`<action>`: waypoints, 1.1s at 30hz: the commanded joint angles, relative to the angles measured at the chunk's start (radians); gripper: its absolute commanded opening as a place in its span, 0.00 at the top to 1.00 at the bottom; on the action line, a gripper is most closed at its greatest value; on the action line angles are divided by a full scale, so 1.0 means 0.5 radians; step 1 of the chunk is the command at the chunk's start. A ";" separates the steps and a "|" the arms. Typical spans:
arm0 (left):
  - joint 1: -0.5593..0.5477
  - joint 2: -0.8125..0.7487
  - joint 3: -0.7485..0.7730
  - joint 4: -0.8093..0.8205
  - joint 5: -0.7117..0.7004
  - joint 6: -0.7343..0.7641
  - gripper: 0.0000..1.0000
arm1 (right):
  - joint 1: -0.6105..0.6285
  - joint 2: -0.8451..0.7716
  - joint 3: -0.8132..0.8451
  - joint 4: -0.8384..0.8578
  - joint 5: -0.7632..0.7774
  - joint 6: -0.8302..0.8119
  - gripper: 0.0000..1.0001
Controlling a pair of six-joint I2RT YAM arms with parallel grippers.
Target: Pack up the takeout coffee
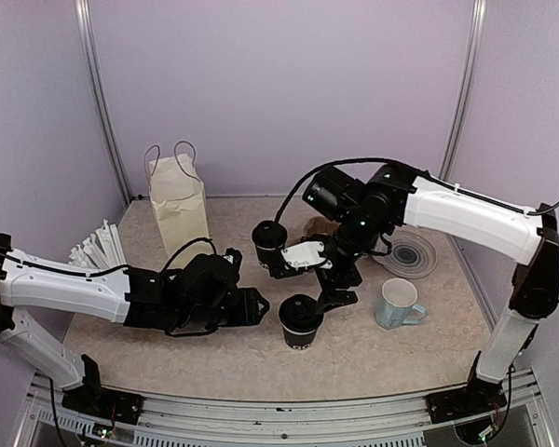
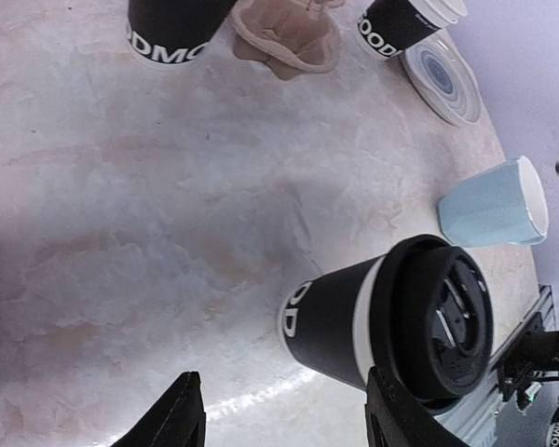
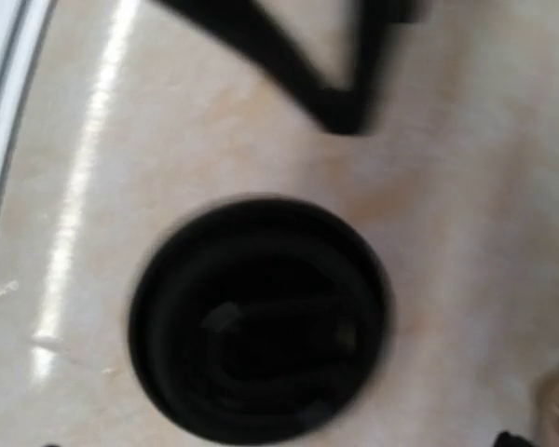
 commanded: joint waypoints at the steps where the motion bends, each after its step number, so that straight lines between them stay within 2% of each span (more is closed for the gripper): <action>1: -0.014 -0.002 0.063 0.252 0.229 -0.099 0.42 | -0.187 -0.336 -0.352 0.639 -0.005 0.231 0.01; 4: -0.012 0.051 0.088 0.317 0.291 -0.117 0.42 | -0.392 -0.529 -0.678 1.010 -0.226 0.513 0.00; 6: -0.016 0.104 0.114 0.341 0.329 -0.117 0.42 | -0.526 -0.529 -0.789 1.045 -0.424 0.649 0.01; 12: -0.011 0.179 0.119 0.448 0.373 -0.125 0.43 | -0.663 -0.329 -0.884 0.908 -0.909 0.809 0.26; 14: -0.009 0.194 0.116 0.461 0.385 -0.126 0.44 | -0.678 -0.281 -0.907 0.896 -1.031 0.835 0.30; 18: -0.007 0.238 0.114 0.498 0.443 -0.118 0.44 | -0.680 -0.193 -0.916 0.877 -1.152 0.851 0.30; 26: -0.003 0.275 0.064 0.447 0.462 -0.123 0.46 | -0.679 -0.036 -0.904 0.827 -1.317 0.829 0.22; 33: 0.030 0.303 -0.096 0.441 0.512 -0.201 0.52 | -0.665 0.185 -0.792 0.744 -1.358 0.835 0.36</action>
